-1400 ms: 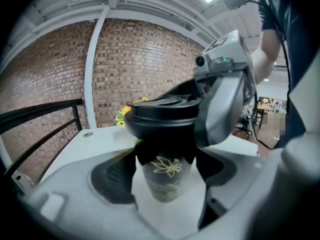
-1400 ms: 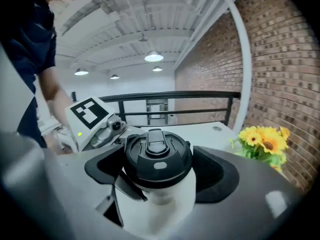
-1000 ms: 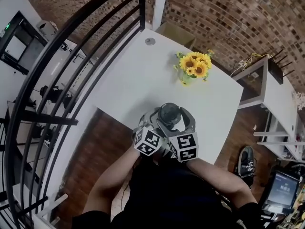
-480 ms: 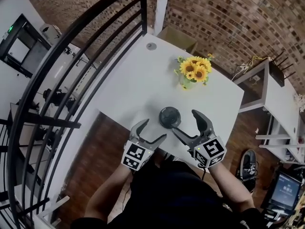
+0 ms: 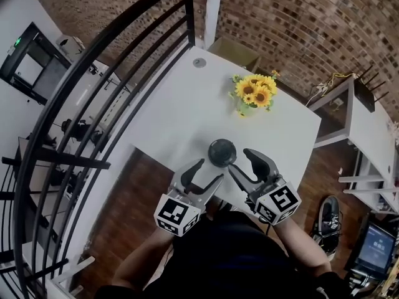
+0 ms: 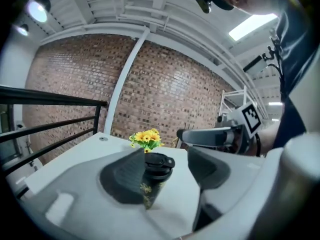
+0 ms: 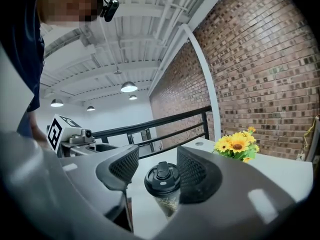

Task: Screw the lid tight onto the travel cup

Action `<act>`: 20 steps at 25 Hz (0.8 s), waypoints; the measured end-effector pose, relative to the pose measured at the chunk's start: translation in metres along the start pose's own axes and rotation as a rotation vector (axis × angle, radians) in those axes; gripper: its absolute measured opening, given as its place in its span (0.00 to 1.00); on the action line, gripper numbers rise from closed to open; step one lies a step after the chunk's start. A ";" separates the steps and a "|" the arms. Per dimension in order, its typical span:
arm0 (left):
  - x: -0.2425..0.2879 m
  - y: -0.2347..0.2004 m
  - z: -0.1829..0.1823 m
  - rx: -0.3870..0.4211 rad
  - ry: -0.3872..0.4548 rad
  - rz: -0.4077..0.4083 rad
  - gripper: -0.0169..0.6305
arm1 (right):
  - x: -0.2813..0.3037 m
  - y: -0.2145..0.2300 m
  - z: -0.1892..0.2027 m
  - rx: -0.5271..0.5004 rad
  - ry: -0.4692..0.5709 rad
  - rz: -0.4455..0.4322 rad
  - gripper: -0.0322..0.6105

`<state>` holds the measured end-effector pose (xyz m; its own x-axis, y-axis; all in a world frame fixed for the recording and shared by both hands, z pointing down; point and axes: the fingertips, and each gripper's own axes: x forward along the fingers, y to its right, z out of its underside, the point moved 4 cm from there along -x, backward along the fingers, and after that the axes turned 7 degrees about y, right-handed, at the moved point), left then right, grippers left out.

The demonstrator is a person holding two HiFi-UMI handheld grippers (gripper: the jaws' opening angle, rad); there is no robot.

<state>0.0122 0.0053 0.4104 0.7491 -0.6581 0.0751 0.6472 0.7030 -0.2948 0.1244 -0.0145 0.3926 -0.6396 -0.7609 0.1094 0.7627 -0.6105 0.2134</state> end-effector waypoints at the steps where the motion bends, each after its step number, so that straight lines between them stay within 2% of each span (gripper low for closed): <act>1: 0.000 0.002 -0.003 0.001 0.009 -0.002 0.42 | -0.001 -0.001 -0.001 -0.001 -0.001 -0.001 0.41; 3: 0.000 0.004 -0.009 0.000 0.024 -0.007 0.37 | -0.004 -0.003 -0.004 0.001 0.004 -0.002 0.35; 5: -0.002 0.006 -0.013 -0.003 0.037 -0.018 0.24 | -0.008 -0.003 -0.009 0.008 0.020 0.001 0.23; 7: -0.004 0.005 -0.015 -0.012 0.043 -0.031 0.15 | -0.011 -0.003 -0.013 0.022 0.035 0.005 0.17; 15: 0.002 0.008 -0.017 -0.008 0.033 -0.031 0.13 | -0.017 -0.003 -0.015 0.011 0.046 0.003 0.08; 20: 0.006 0.013 -0.021 -0.005 0.036 -0.019 0.12 | -0.019 -0.001 -0.012 -0.094 0.012 0.023 0.07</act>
<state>0.0222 0.0042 0.3867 0.7311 -0.6807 0.0462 0.6603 0.6890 -0.2989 0.1371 -0.0017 0.3788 -0.6213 -0.7770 0.1015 0.7830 -0.6106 0.1185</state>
